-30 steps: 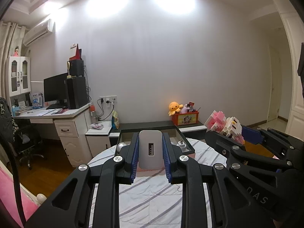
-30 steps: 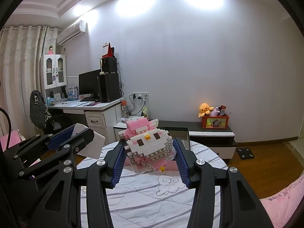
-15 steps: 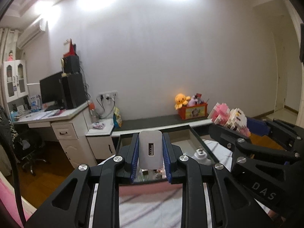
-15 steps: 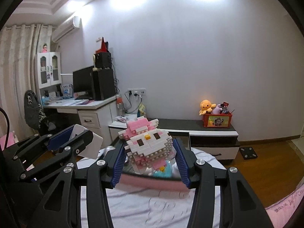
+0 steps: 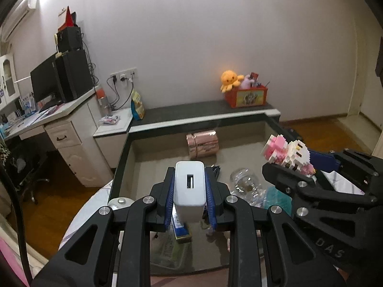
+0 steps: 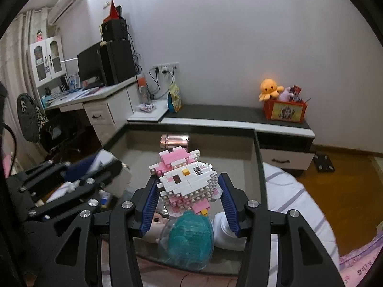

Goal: Organize rigid objects

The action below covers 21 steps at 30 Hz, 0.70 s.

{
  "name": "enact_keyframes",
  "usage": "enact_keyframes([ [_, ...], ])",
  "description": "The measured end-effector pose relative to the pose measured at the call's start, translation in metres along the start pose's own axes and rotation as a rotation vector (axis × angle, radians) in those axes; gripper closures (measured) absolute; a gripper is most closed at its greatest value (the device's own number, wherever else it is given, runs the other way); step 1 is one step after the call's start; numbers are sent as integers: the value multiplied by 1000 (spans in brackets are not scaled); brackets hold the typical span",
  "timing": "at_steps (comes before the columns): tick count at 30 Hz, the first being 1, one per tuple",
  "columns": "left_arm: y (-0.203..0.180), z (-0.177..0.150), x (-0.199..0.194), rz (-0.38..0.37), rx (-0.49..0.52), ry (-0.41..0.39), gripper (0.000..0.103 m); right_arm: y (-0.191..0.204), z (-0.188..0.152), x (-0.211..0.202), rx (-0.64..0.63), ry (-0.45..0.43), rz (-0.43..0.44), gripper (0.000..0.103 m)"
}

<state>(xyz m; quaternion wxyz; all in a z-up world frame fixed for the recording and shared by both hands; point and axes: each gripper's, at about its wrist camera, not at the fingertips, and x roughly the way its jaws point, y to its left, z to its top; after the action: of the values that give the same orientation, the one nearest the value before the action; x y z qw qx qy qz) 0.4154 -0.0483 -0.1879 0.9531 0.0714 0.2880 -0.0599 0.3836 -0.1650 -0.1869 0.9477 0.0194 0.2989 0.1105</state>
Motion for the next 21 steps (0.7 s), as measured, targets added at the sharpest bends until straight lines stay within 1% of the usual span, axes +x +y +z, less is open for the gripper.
enact_keyframes([
  [2,2,0,1,13,1,-11,77,-1,-2,5,4,12,4,51],
  [3,3,-1,1,52,5,-19,69,-2,-4,6,13,14,4,48],
  [4,6,-1,-1,84,3,-21,55,-4,-4,7,16,17,-6,40],
  [5,9,-1,-2,103,-5,-21,47,-5,-2,8,18,18,-27,35],
  [6,16,1,-5,103,-23,-25,31,-7,-1,6,23,13,-54,23],
  [7,21,1,-11,101,-45,-32,20,-10,1,3,33,3,-64,16],
  [8,25,1,-19,97,-61,-46,17,-14,1,-2,47,-10,-46,14],
  [9,27,1,-28,97,-70,-67,13,-17,2,-6,59,-14,-26,9],
  [10,27,1,-37,100,-70,-80,7,-19,2,-12,71,-19,-13,0],
  [13,29,-2,-68,122,-70,-122,1,-14,5,-35,60,-56,-12,0],
  [17,34,-8,-118,80,-96,-145,1,-1,4,-79,46,-109,-2,0],
  [21,31,-21,-176,67,-102,-198,0,19,-4,-132,12,-172,-31,0],
])
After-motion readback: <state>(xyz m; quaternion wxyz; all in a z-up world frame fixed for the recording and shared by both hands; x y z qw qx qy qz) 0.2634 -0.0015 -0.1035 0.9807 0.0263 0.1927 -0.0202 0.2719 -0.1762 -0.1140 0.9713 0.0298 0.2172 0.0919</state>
